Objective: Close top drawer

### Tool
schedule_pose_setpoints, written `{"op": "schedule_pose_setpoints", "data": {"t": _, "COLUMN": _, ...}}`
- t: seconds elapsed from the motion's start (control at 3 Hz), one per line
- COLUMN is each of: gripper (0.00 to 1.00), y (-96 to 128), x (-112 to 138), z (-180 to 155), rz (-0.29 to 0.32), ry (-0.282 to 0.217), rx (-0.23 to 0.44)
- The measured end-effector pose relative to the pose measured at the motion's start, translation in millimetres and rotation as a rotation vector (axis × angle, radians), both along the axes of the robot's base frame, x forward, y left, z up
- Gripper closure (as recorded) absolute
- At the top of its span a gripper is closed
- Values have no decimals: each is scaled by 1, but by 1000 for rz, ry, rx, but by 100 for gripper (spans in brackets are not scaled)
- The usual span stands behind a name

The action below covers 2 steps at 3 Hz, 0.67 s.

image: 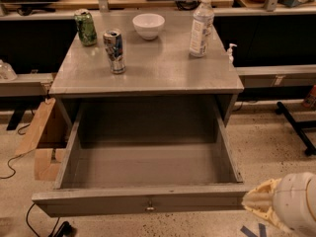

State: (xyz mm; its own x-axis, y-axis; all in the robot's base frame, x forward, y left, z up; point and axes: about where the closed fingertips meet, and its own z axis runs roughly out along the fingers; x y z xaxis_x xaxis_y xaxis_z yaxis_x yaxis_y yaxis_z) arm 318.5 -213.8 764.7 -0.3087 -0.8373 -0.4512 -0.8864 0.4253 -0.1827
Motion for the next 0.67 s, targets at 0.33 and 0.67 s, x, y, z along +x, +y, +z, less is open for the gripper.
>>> {"op": "schedule_pose_setpoints", "data": {"t": 0.33, "gripper": 96, "y": 1, "x": -8, "z": -10, "rz": -1, "ry": 21, "rx": -1}}
{"op": "schedule_pose_setpoints", "data": {"t": 0.67, "gripper": 100, "y": 1, "x": -7, "z": -9, "rz": 0, "ry": 17, "rx": -2}}
